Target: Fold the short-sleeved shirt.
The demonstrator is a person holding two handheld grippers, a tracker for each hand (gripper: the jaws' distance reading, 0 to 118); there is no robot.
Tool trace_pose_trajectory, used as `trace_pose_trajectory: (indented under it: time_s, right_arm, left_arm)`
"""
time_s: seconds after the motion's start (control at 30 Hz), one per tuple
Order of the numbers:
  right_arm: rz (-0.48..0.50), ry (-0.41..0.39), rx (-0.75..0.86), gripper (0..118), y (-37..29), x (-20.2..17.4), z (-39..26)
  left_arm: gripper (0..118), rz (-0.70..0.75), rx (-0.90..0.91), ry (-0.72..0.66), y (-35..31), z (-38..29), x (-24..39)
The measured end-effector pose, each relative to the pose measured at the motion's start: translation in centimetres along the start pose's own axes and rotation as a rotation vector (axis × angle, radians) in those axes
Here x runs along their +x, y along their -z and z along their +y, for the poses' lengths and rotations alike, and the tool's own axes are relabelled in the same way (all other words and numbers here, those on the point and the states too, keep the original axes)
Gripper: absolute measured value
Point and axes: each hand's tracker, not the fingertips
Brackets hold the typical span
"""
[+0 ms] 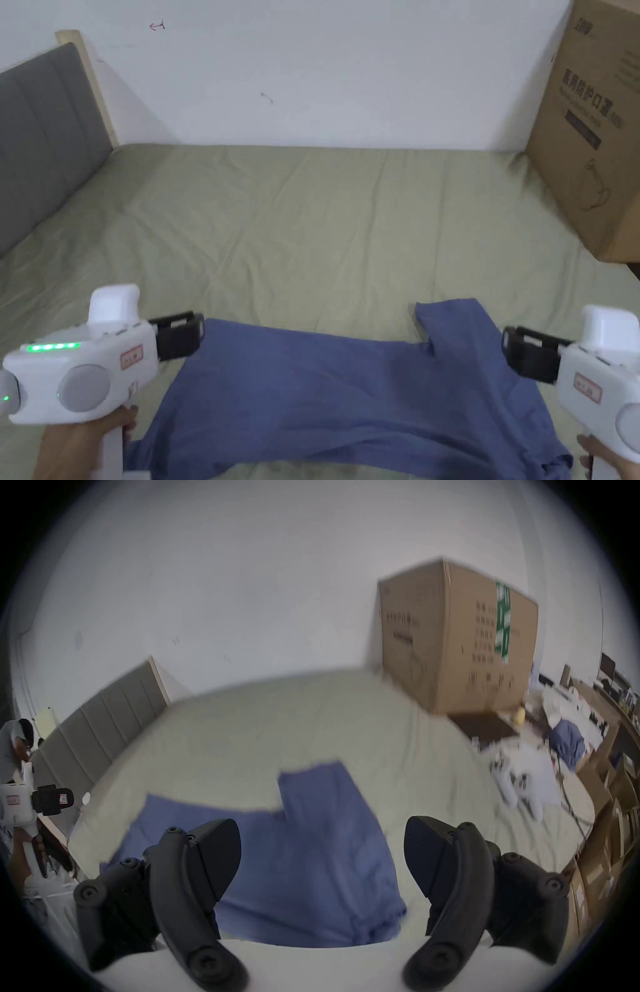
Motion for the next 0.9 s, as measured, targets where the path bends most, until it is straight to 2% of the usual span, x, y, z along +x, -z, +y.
trace_pose_trajectory:
  time_s: [0.17,0.23,0.3,0.33,0.37,0.4,0.47,0.5,0.63,0.77,0.9]
  right_arm:
    - [-0.015,-0.019,0.208,100,-2.9,-2.7,3.6]
    - [-0.028,-0.040,0.272,91,-3.9,-3.5,4.3]
    - [-0.059,-0.076,0.317,60,-4.7,-4.6,4.6]
    - [-0.076,-0.100,0.339,43,-5.0,-5.1,4.7]
    - [-0.085,-0.120,0.353,18,-5.1,-5.4,4.8]
    - [-0.085,-0.133,0.365,0,-5.3,-5.7,4.7]
    - [-0.115,-0.165,0.427,0,-5.4,-6.0,4.7]
    - [-0.082,-0.156,0.406,0,-5.5,-6.1,4.8]
    - [-0.088,-0.171,0.412,0,-5.2,-6.4,4.9]
    - [-0.070,-0.155,0.401,0,-4.4,-6.1,5.1]
    - [-0.063,-0.144,0.390,0,-3.0,-5.8,5.1]
  left_arm:
    - [97,-0.037,0.253,-0.005,-1.9,3.5,3.9]
    - [89,-0.052,0.318,0.010,-2.5,4.1,5.0]
    - [52,-0.083,0.365,0.024,-2.8,4.4,6.0]
    - [29,-0.093,0.374,0.036,-2.9,4.3,6.5]
    - [1,-0.093,0.384,0.043,-2.9,4.2,7.0]
    - [0,-0.092,0.393,0.049,-2.7,4.1,7.4]
    - [0,-0.131,0.386,0.047,-2.5,3.9,7.8]
    - [0,-0.141,0.373,0.051,-2.4,3.9,8.0]
    - [0,-0.121,0.352,0.102,-1.4,3.6,8.7]
    - [0,-0.125,0.301,0.113,0.7,3.8,8.1]
    - [0,-0.101,0.107,0.110,5.1,4.7,6.9]
